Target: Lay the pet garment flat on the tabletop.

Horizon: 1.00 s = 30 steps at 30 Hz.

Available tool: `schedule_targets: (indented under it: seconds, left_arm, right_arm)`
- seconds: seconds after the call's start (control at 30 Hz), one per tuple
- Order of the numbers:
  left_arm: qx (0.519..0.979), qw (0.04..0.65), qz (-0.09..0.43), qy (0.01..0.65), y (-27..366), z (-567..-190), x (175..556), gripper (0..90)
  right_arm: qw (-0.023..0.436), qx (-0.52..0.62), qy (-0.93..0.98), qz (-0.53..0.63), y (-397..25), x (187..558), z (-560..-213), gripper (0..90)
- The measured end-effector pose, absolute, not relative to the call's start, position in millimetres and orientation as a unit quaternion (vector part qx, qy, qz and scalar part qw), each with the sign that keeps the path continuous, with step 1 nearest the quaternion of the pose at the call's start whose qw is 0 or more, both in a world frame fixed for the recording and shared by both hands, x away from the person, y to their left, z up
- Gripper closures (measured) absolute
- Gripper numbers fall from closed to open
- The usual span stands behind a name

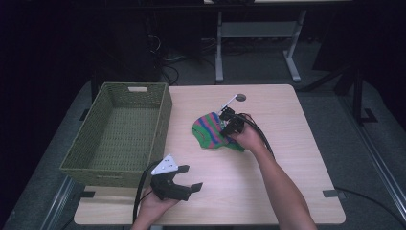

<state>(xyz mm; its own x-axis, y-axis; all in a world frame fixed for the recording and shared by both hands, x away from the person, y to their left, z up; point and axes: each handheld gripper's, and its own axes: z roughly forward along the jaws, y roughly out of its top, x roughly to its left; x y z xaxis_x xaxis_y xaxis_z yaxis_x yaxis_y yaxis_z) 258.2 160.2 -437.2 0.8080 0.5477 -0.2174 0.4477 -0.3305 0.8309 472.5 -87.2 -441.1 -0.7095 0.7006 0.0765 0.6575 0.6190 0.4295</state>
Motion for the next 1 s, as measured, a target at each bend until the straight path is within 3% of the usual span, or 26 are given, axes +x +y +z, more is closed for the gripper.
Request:
schedule_targets:
  seconds: [1.0]
  left_arm:
    - [0.812,0.493,0.059,0.306,163,-434,256,17.1]
  right_arm:
    - [0.027,0.350,0.884,0.309,-112,453,-392,79.6]
